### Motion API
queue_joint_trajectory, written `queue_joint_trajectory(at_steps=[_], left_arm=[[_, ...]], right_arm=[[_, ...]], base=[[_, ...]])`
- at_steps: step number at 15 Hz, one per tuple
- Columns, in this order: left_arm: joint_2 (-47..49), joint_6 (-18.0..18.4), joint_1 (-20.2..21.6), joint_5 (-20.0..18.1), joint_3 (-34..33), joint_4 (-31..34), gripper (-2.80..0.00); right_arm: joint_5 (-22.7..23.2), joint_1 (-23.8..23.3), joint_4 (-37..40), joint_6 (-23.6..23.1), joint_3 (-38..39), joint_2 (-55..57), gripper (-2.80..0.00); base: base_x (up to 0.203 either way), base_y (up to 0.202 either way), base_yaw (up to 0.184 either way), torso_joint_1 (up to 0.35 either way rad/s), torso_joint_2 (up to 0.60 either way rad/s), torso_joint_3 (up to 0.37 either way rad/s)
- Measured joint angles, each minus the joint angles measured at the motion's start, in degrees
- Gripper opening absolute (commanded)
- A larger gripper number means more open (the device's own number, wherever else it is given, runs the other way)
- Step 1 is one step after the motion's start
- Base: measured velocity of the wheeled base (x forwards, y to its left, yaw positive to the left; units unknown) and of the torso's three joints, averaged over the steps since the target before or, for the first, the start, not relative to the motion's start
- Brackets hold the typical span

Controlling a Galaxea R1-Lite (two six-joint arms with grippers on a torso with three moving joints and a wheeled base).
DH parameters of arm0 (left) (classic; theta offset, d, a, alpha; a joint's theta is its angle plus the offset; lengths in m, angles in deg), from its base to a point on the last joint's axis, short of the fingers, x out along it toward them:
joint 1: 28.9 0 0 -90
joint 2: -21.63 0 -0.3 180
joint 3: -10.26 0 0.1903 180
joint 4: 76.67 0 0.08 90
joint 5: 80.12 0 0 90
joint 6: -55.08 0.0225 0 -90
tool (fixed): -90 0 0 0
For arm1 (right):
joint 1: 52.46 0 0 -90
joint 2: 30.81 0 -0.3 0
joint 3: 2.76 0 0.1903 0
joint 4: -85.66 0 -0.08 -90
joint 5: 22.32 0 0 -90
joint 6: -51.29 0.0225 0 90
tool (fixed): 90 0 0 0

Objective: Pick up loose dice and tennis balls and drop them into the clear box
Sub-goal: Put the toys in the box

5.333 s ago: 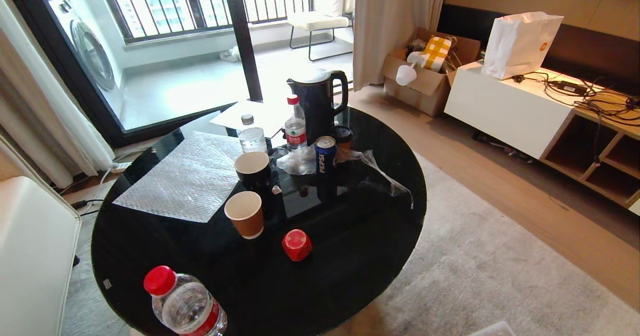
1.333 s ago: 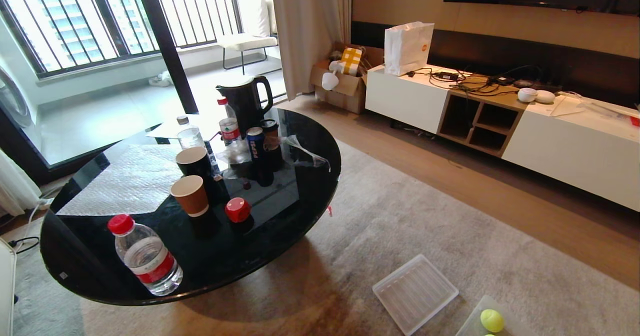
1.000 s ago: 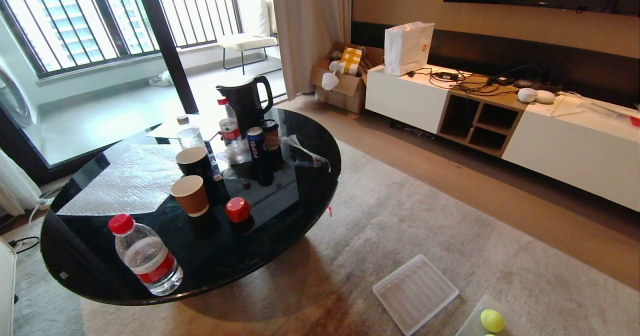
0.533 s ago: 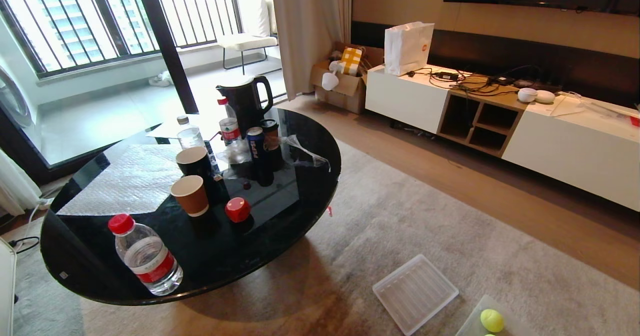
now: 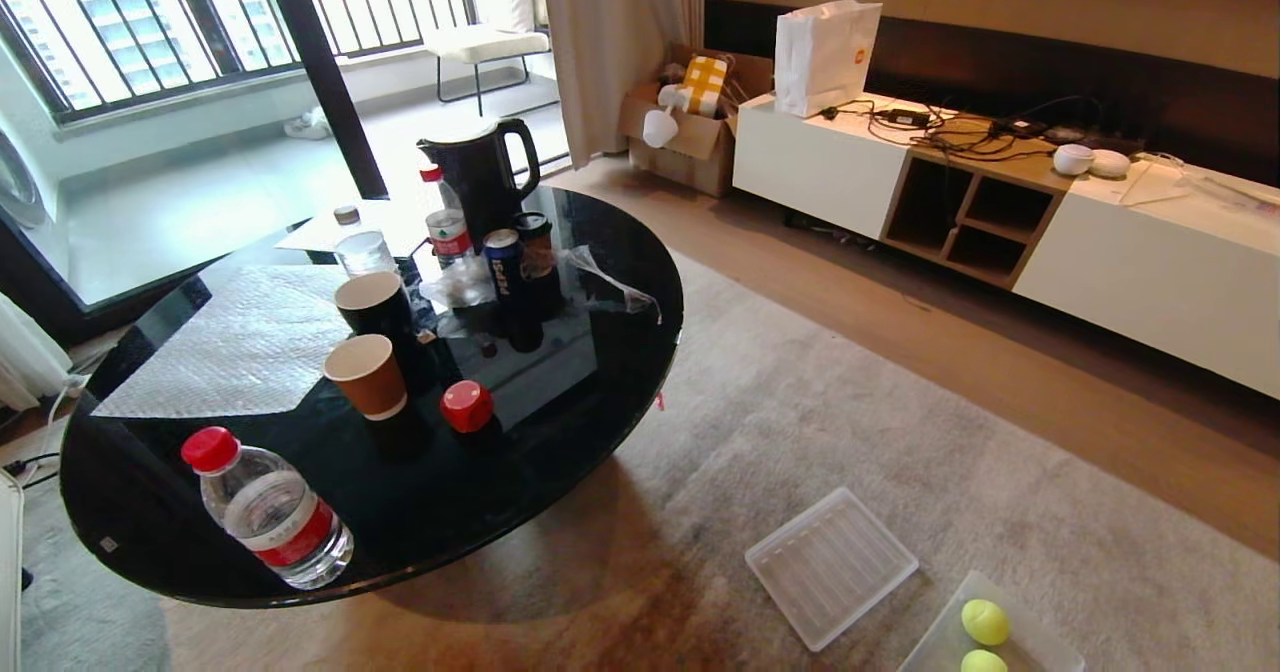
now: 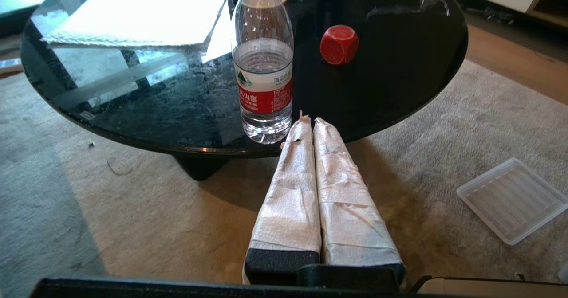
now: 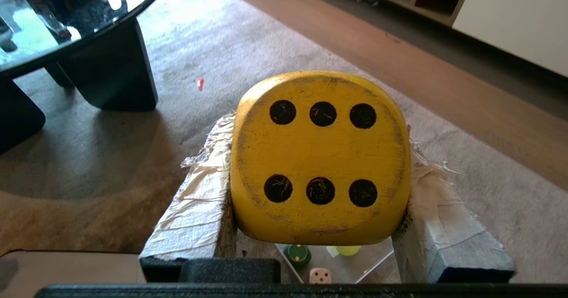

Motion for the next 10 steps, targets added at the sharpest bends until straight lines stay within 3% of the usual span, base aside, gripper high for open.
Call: queue_joint_trajectory(at_steps=[10], left_arm=[[0.0,-0.01,0.0,0.0,0.0,0.02,-2.8]], right_arm=[[-0.02,0.0,0.0,-0.04,-0.04,0.0,-2.8]], base=[[0.0,0.0,0.0,0.002,0.0,-0.196]])
